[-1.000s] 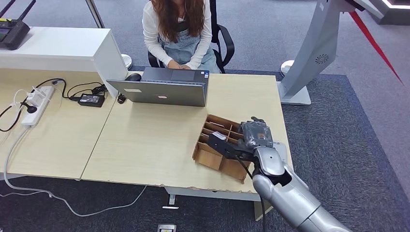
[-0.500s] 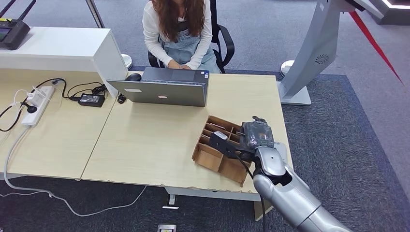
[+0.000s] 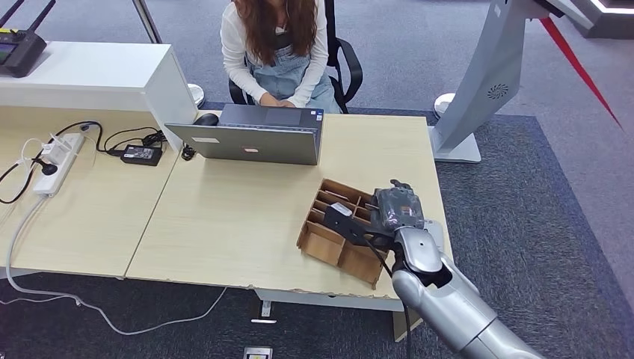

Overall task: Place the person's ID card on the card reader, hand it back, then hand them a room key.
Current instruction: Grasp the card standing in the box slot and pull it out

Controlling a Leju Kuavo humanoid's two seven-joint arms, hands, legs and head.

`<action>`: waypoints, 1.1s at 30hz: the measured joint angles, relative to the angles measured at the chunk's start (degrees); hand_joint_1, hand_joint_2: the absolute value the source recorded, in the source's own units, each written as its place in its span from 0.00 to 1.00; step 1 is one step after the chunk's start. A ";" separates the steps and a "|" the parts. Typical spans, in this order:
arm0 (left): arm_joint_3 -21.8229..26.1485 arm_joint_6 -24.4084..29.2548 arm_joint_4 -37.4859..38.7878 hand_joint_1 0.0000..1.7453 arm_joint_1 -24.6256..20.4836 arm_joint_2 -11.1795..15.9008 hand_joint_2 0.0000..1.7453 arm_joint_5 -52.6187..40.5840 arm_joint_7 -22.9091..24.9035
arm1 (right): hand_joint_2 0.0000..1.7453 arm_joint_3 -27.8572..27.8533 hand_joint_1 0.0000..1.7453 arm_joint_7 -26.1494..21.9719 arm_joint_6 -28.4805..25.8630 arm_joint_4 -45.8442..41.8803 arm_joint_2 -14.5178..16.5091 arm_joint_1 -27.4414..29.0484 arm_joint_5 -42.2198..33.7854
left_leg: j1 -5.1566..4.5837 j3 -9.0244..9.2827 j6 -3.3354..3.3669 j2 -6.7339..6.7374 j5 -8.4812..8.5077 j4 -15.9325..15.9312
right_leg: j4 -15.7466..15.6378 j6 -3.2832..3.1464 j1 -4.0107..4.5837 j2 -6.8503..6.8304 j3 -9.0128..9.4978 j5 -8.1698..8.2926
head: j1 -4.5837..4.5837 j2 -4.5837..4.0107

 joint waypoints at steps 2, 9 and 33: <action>0.00 0.00 0.00 0.00 0.00 0.00 0.00 0.00 0.00 | 1.00 -0.01 1.00 0.00 0.00 0.00 0.00 0.00 0.00 | 0.00 0.00 0.00 0.00 0.00 0.00 | 0.00 0.00 0.00 0.00 0.00 0.00 | 0.00 0.00; 0.00 0.01 0.00 0.00 0.00 0.00 0.00 -0.01 -0.02 | 1.00 -0.06 1.00 -0.14 -0.96 -0.02 -0.03 0.04 0.10 | 0.00 0.00 0.00 0.00 0.00 0.00 | 0.00 0.00 0.00 0.00 0.00 0.00 | 0.00 0.00; 0.02 0.68 0.00 0.00 0.01 -0.37 0.00 0.26 -0.26 | 1.00 -1.95 1.00 -1.95 -5.57 -9.07 -1.23 2.64 2.50 | 0.00 -0.02 0.00 0.00 0.00 0.00 | 0.00 0.00 0.00 0.00 -0.02 0.00 | 0.00 0.00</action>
